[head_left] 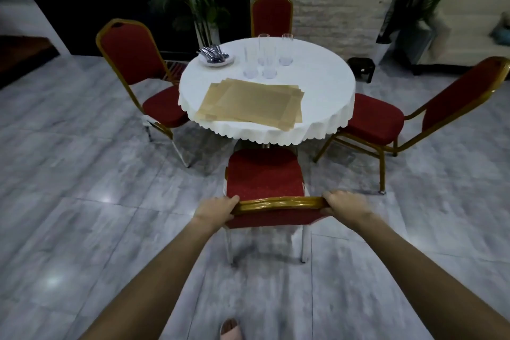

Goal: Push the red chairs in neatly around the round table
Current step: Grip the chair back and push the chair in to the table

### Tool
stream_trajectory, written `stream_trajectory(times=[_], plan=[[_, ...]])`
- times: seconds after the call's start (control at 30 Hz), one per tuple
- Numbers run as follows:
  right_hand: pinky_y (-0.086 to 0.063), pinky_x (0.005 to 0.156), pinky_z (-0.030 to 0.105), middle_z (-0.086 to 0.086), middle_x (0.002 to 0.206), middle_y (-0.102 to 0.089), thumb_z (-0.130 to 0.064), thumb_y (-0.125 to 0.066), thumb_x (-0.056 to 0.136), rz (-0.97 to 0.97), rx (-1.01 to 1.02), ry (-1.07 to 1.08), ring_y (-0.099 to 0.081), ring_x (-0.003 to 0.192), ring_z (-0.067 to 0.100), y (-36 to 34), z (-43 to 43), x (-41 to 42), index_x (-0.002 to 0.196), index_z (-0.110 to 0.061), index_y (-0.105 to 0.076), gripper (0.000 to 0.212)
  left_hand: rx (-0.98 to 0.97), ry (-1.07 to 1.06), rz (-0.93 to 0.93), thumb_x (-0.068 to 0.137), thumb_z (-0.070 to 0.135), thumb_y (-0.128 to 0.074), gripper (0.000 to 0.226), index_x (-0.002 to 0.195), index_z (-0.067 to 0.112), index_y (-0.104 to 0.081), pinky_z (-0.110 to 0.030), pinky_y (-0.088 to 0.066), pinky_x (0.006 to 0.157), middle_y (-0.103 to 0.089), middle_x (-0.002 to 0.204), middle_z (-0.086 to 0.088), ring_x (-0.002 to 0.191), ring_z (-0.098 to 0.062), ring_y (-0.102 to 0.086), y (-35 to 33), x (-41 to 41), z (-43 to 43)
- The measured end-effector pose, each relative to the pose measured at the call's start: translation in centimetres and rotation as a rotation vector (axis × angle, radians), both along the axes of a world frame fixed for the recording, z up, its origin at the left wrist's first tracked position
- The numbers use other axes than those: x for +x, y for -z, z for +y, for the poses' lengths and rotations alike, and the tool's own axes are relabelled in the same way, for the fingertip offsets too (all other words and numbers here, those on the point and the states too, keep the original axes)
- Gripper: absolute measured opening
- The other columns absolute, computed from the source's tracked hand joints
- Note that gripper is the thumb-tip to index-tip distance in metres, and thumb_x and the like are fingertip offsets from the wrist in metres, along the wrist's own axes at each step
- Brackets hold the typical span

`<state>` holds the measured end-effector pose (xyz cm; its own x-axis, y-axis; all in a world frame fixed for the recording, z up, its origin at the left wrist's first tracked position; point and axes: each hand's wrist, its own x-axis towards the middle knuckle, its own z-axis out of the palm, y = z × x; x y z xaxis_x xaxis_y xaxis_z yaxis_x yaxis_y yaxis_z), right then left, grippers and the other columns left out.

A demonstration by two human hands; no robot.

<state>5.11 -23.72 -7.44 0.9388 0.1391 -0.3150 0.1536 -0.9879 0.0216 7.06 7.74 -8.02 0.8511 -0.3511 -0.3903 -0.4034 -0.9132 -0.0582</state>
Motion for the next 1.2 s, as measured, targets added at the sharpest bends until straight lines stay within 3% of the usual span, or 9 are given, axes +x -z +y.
stream_trajectory(times=[0.17, 0.37, 0.8, 0.9, 0.97, 1.0, 1.1, 1.2], plan=[[-0.048, 0.086, 0.041, 0.012, 0.12, -0.06, -0.031, -0.054, 0.094, 0.017, 0.011, 0.001, -0.059, 0.109, 0.03, 0.7, 4.1, 4.9, 0.116, -0.01, -0.049, 0.031, -0.005, -0.001, 0.002, 0.096, 0.018, -0.051, 0.03, 0.124, 0.01, -0.044, -0.039, -0.048, 0.088, -0.06, 0.124, -0.011, 0.112, -0.03, -0.061, 0.2, 7.3, 3.8], [-0.049, 0.087, 0.039, 0.01, 0.122, -0.06, -0.029, -0.052, 0.095, 0.024, 0.006, 0.062, -0.06, 0.11, 0.029, 0.8, 6.1, 9.5, 0.119, -0.011, -0.048, 0.03, -0.071, 0.028, 0.001, 0.096, 0.02, -0.051, 0.026, 0.12, 0.011, -0.045, -0.041, -0.049, 0.088, -0.062, 0.122, -0.011, 0.108, -0.03, -0.062, 1.4, 13.4, 6.0], [-0.048, 0.084, 0.037, 0.008, 0.116, -0.061, -0.033, -0.053, 0.094, 0.021, 0.03, 0.077, -0.061, 0.104, 0.027, 0.5, 5.6, 13.5, 0.112, -0.013, -0.051, 0.027, -0.202, 0.008, 0.048, 0.094, 0.016, -0.055, 0.029, 0.121, 0.01, -0.048, -0.042, -0.052, 0.089, -0.062, 0.117, -0.013, 0.106, -0.031, -0.063, 1.3, 17.4, 5.6], [-0.048, 0.071, 0.028, -0.002, 0.099, -0.061, -0.054, -0.044, 0.094, 0.023, 0.062, -0.02, -0.061, 0.087, 0.018, -0.2, 4.9, 13.5, 0.105, -0.018, -0.053, 0.039, -0.376, -0.115, 0.176, 0.091, 0.009, -0.058, 0.018, 0.107, 0.01, -0.051, -0.031, -0.049, 0.08, -0.061, 0.108, -0.008, 0.102, -0.025, -0.061, 0.5, 17.6, 6.7], [-0.036, 0.056, 0.02, -0.01, 0.077, -0.053, -0.068, -0.032, 0.09, 0.038, 0.135, -0.043, -0.053, 0.071, 0.012, -1.3, 4.8, 14.2, 0.095, -0.021, -0.055, 0.053, -0.514, -0.219, 0.294, 0.09, 0.009, -0.059, 0.025, 0.114, 0.009, -0.055, -0.024, -0.046, 0.076, -0.059, 0.107, -0.003, 0.103, -0.021, -0.059, -0.4, 18.0, 8.1], [-0.035, 0.055, 0.019, -0.011, 0.072, -0.053, -0.073, -0.024, 0.087, 0.032, 0.18, -0.042, -0.053, 0.069, 0.012, -1.8, 5.2, 14.6, 0.091, -0.021, -0.057, 0.062, -0.549, -0.258, 0.318, 0.09, 0.013, -0.059, 0.031, 0.121, 0.01, -0.054, -0.024, -0.047, 0.081, -0.059, 0.114, -0.004, 0.109, -0.023, -0.058, -0.8, 18.2, 8.7], [-0.05, 0.074, 0.033, -0.003, 0.089, -0.065, -0.081, -0.007, 0.079, -0.016, 0.311, -0.043, -0.062, 0.084, 0.016, -2.2, 8.6, 17.5, 0.096, -0.023, -0.061, 0.081, -0.546, -0.381, 0.252, 0.098, 0.022, -0.05, 0.043, 0.138, 0.009, -0.045, -0.031, -0.04, 0.103, -0.049, 0.144, -0.01, 0.131, -0.025, -0.048, -2.0, 18.6, 11.1], [-0.049, 0.089, 0.04, 0.002, 0.11, -0.065, -0.073, -0.017, 0.086, -0.021, 0.377, -0.069, -0.06, 0.1, 0.02, -2.9, 15.3, 21.7, 0.109, -0.02, -0.058, 0.07, -0.488, -0.446, 0.156, 0.102, 0.029, -0.041, 0.046, 0.142, 0.005, -0.04, -0.035, -0.035, 0.11, -0.043, 0.149, -0.015, 0.135, -0.028, -0.043, -3.2, 19.1, 14.3]])
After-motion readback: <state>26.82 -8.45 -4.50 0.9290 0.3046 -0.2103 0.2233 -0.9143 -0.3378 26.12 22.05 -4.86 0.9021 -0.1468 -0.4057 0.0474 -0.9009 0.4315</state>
